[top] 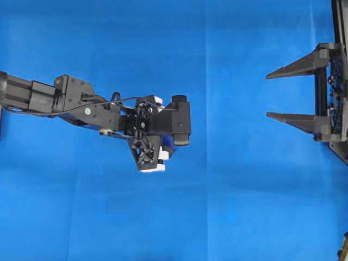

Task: Handover the blue block to the right arm after grasping it with the left arm, then place it in the designated position.
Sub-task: 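Lower the left gripper over the blue cube and close on it, then lift the blue cube and carry it back toward the left side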

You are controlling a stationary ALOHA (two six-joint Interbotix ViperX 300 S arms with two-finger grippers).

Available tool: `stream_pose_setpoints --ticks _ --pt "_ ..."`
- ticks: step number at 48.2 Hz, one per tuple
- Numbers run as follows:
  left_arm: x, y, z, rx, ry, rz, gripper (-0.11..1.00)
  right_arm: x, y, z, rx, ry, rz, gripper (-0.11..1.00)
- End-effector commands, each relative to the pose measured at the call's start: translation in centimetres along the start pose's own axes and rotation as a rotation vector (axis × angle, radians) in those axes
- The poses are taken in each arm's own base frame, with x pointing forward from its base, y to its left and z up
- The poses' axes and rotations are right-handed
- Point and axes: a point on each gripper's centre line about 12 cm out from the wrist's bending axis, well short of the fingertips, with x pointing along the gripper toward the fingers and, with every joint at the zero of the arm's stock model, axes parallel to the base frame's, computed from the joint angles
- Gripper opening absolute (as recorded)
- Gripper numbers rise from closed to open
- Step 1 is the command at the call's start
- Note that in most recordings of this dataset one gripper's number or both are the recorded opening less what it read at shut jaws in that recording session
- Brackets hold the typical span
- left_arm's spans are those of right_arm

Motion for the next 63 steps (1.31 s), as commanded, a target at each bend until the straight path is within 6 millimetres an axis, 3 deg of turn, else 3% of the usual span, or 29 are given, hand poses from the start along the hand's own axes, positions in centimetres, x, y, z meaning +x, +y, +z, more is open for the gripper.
stream_pose_setpoints --ticks 1,10,17,41,63 --pt "-0.7 -0.4 1.2 0.002 -0.038 -0.008 0.49 0.2 0.0 0.9 0.005 -0.022 -0.001 0.97" --pt "-1.2 -0.5 2.0 0.011 -0.05 -0.009 0.49 0.2 0.0 0.8 0.005 -0.02 -0.001 0.97" --pt "-2.8 -0.6 3.1 0.007 -0.041 -0.007 0.49 0.2 0.0 0.8 0.005 -0.02 -0.001 0.97" --pt "-11.9 -1.4 9.1 0.01 -0.064 -0.01 0.49 0.2 0.0 0.8 0.006 -0.02 -0.001 0.97" --pt "-17.7 -1.8 12.7 0.052 -0.077 -0.004 0.49 0.2 0.0 0.9 0.006 -0.022 -0.001 0.97"
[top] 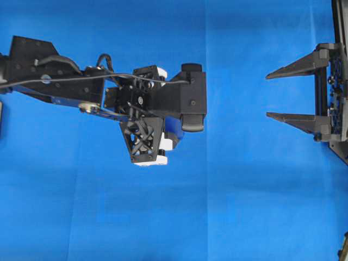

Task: Handover the blue block to the right arm after grasping it with the left arm, then place it in the designated position.
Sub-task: 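Lift the blue cube and carry it back toward the left side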

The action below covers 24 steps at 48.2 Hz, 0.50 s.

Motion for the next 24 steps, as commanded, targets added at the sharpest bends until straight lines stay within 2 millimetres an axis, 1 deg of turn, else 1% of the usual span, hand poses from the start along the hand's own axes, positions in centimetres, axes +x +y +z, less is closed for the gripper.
stream_pose_setpoints --ticks 1,7,24 --pt "-3.3 -0.2 1.9 0.007 -0.08 -0.006 0.49 0.2 0.0 1.1 0.005 -0.028 -0.001 0.97" --pt "-4.4 -0.3 2.3 0.008 -0.089 -0.007 0.49 0.2 0.0 1.1 0.005 -0.023 -0.001 0.97" --pt "-4.3 -0.2 2.2 0.007 -0.087 -0.005 0.49 0.2 0.0 1.2 0.005 -0.026 -0.001 0.97"
